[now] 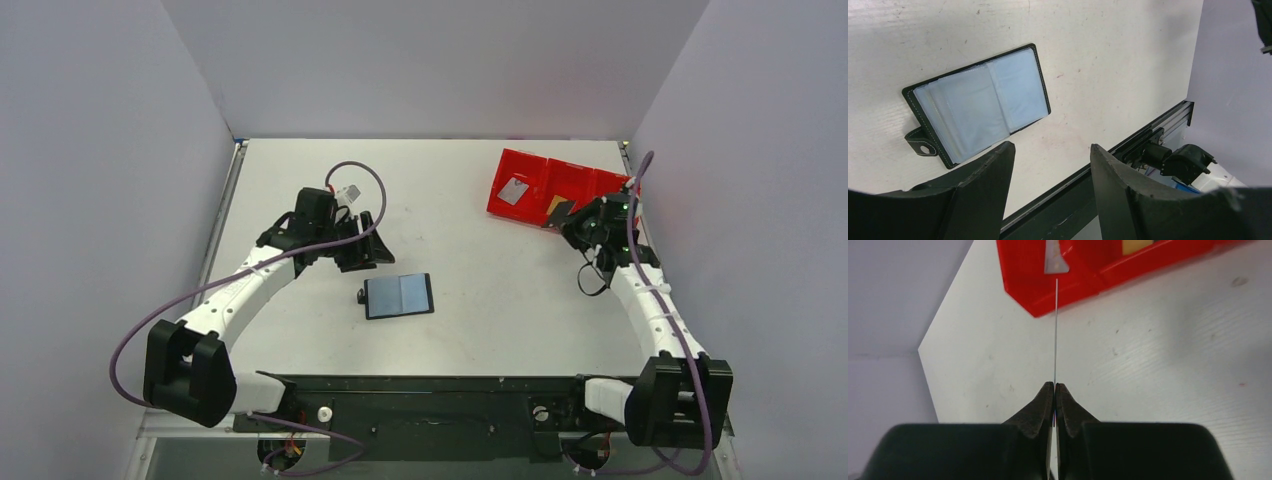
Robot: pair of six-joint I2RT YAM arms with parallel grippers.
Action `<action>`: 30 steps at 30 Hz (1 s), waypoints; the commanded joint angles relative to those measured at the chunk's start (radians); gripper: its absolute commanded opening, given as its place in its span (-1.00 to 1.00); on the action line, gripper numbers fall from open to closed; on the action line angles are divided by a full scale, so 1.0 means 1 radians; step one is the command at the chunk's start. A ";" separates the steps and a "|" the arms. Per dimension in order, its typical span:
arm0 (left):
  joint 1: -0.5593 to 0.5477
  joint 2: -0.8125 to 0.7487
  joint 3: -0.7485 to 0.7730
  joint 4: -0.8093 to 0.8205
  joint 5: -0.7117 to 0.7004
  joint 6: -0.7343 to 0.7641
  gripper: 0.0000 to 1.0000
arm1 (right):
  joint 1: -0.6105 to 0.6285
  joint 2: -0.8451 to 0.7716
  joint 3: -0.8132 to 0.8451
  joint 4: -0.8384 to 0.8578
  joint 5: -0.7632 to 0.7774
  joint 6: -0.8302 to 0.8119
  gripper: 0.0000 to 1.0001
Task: Take the credit cards out of the card holder
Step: Place the credit card in the storage box.
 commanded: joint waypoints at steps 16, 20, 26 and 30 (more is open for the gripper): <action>-0.003 -0.039 0.003 0.031 0.062 0.041 0.11 | -0.436 0.439 0.375 -0.026 -0.051 -0.093 -1.00; -0.003 -0.043 0.001 0.026 0.065 0.048 0.12 | -0.436 0.543 0.481 -0.066 -0.053 -0.113 -1.00; -0.003 -0.047 0.003 0.020 0.062 0.054 0.12 | -0.435 0.634 0.587 -0.102 -0.047 -0.124 -1.00; -0.003 -0.047 0.003 0.019 0.063 0.055 0.12 | -0.431 0.680 0.638 -0.124 -0.053 -0.133 -1.00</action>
